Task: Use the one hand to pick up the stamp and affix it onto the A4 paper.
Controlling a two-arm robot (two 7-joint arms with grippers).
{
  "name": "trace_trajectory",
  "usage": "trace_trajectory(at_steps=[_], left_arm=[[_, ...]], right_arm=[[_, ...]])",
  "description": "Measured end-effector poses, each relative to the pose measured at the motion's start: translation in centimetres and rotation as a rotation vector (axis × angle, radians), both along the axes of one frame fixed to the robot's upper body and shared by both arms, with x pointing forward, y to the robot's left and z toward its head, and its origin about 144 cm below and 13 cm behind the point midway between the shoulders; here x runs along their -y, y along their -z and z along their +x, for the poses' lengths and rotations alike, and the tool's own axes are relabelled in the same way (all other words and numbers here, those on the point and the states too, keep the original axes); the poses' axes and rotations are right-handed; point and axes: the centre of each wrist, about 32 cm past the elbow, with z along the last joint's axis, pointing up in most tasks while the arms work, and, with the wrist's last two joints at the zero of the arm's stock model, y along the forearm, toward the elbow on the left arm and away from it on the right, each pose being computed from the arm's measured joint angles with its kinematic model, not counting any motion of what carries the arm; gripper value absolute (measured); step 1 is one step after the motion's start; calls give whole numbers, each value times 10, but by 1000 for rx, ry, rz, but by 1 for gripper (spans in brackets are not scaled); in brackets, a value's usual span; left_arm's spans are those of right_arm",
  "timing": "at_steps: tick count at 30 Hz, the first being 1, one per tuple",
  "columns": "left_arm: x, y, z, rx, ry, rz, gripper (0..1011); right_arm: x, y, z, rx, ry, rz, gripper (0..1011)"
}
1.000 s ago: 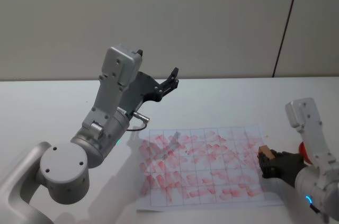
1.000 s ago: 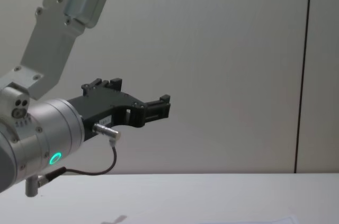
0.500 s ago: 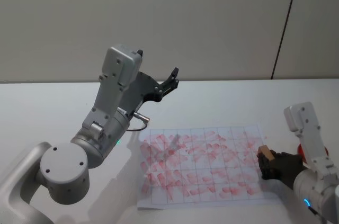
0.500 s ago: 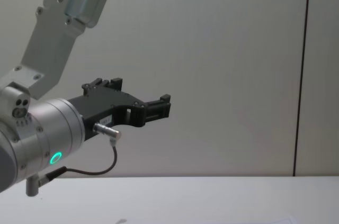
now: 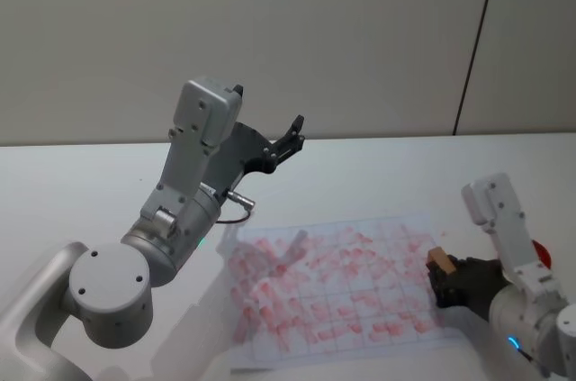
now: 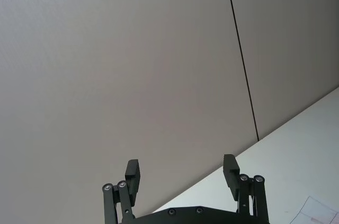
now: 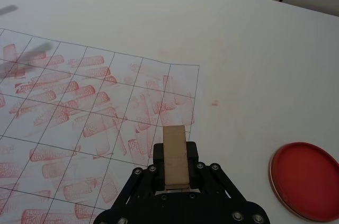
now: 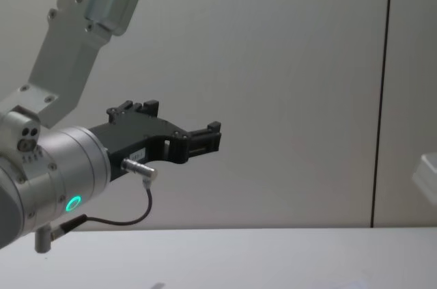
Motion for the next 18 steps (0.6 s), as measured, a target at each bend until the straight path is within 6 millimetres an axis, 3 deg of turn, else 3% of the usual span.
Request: trace_trajectory(at_steps=[18], left_arm=[[0,0,0,0,0,0,1001]], right_arm=[[-3,-11,5,-30,-44,3,219]])
